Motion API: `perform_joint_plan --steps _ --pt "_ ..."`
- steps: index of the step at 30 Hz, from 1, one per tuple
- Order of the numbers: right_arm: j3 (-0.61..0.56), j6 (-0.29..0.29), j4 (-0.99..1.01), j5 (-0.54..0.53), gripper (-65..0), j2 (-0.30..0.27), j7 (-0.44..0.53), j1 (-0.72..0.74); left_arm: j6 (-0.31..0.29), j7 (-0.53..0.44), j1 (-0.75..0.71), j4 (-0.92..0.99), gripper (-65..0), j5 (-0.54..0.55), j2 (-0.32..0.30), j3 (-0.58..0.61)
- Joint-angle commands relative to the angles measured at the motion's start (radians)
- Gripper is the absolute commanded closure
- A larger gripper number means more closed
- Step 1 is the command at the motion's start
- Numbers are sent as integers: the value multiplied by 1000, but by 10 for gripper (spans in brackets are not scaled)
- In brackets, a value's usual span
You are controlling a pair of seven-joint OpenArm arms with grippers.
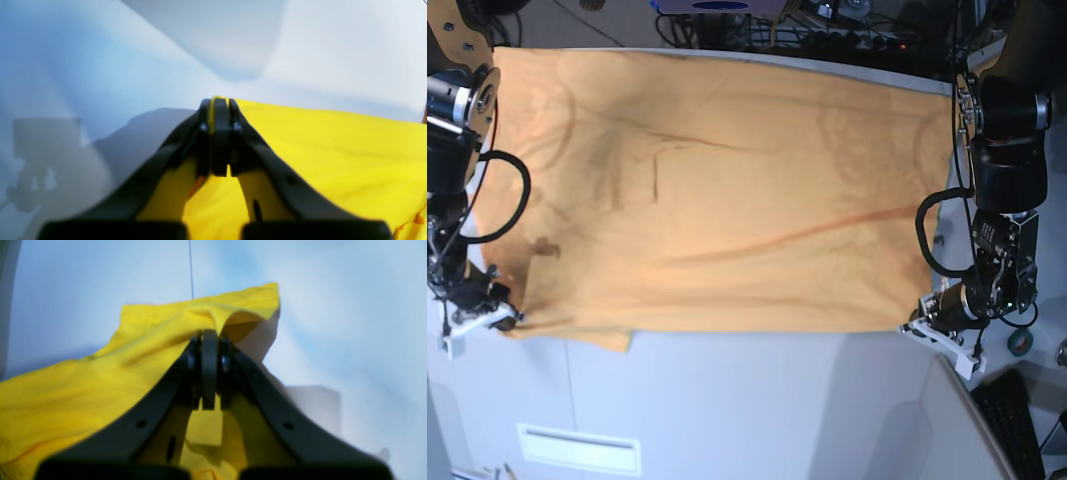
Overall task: Layout the t-shirt on the table in an organized manner, then fold the t-shirt properly
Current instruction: 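Lift the held edge and fold it across the shirt toward the collar with both grippers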
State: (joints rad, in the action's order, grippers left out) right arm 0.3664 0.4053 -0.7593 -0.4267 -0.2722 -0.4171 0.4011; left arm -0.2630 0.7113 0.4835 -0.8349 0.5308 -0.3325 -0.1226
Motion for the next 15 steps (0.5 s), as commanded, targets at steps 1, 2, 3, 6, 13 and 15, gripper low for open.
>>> perform_joint_plan --steps 1,2,3,6,13,15 --pt "1 11 -19 -14 0 -16 34 28 -5 -18 33 -17 0 10 -15 -2" --pt "1 11 -19 -14 0 -16 45 28 -5 -18 36 -17 0 10 -15 -2" --pt "1 11 -19 -14 0 -16 57 28 -5 -18 42 -17 0 10 -15 -2" --pt "-45 11 -19 -14 0 -16 93 22 -5 -18 44 -17 0 10 -15 -2" --pt "-96 11 -18 -14 0 -16 133 -35 -8 -23 28 -17 0 9 -23 74" --pt "-91 11 -19 -14 0 -16 133 -47 -8 -25 31 -17 0 9 -27 143"
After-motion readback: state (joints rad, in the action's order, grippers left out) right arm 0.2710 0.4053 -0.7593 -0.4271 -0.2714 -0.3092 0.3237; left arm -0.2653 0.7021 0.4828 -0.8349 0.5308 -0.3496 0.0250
